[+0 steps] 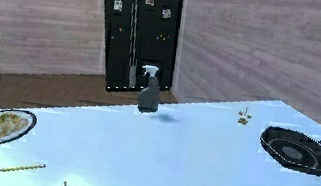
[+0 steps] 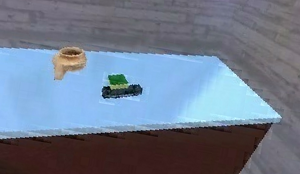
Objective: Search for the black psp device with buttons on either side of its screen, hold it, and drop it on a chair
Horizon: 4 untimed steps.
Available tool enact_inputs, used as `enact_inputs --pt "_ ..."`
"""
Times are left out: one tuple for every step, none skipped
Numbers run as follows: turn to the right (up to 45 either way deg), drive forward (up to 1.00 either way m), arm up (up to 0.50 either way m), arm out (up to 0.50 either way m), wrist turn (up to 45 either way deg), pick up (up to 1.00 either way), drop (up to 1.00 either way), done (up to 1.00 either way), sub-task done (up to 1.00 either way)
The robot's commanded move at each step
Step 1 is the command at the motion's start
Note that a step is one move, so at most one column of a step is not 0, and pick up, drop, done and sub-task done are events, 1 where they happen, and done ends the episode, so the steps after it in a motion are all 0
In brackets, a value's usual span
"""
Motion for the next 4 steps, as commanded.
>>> enact_inputs --pt "0.0 0.00 0.50 0.00 0.0 0.00 0.00 0.00 0.00" --pt "0.0 0.00 0.38 0.00 0.0 0.00 0.00 0.00 0.00" --pt "0.0 0.00 0.00 0.38 0.0 0.00 0.00 0.00 0.00" --pt "0.0 0.00 0.00 0.00 45.0 0.00 0.00 0.00 0.00"
